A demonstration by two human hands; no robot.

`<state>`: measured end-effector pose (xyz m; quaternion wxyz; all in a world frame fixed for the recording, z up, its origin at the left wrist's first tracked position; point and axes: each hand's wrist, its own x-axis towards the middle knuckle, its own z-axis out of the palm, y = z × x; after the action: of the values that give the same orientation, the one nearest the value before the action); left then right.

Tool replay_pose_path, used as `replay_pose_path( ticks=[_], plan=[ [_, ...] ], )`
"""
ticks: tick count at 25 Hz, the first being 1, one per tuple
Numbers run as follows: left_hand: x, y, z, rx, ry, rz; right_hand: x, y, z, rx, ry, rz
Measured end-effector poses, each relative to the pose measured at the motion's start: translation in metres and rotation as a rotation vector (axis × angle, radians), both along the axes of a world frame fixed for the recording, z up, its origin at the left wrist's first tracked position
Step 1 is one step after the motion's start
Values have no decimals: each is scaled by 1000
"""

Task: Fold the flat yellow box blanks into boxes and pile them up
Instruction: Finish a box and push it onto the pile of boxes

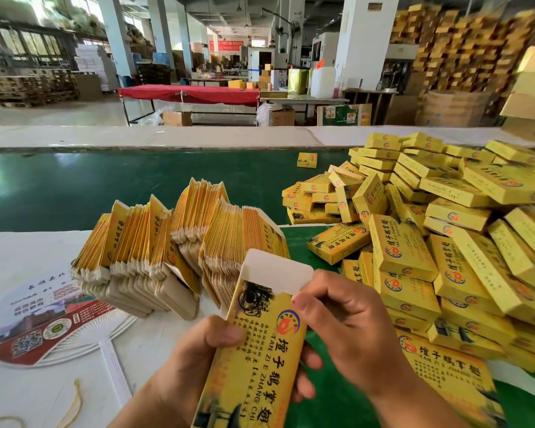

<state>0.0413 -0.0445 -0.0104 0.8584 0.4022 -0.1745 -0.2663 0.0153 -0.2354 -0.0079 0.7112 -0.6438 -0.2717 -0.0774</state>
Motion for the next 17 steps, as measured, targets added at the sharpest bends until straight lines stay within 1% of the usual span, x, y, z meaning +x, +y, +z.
replay_pose_path(
  ticks=[1,2,3,4,5,6,7,9,12,17],
  plan=[
    [-3,-13,-5,62,-21,-87,1,0,1,-43,-30,-73],
    [-4,-11,-10,154,-53,-24,3,-1,0,-104,-71,-188],
    [-5,-9,-11,256,-189,132,5,-2,0,-146,-105,-287],
    [-8,-8,-7,293,-308,253,7,-3,1,-165,-121,-351],
    [-11,-8,-5,305,-410,311,7,-3,2,-165,-120,-376],
    [-12,-8,-6,268,-439,339,7,-3,2,-166,-109,-381],
    [-10,-7,-8,267,-443,386,7,-3,1,-167,-94,-376],
    [-7,-9,-8,271,-456,416,7,-1,-1,-169,-77,-380],
    [-5,-7,-9,256,-422,334,6,0,-2,-161,-74,-423],
    [-6,-7,-9,410,-455,275,4,1,-3,-111,-81,-515]
  ],
)
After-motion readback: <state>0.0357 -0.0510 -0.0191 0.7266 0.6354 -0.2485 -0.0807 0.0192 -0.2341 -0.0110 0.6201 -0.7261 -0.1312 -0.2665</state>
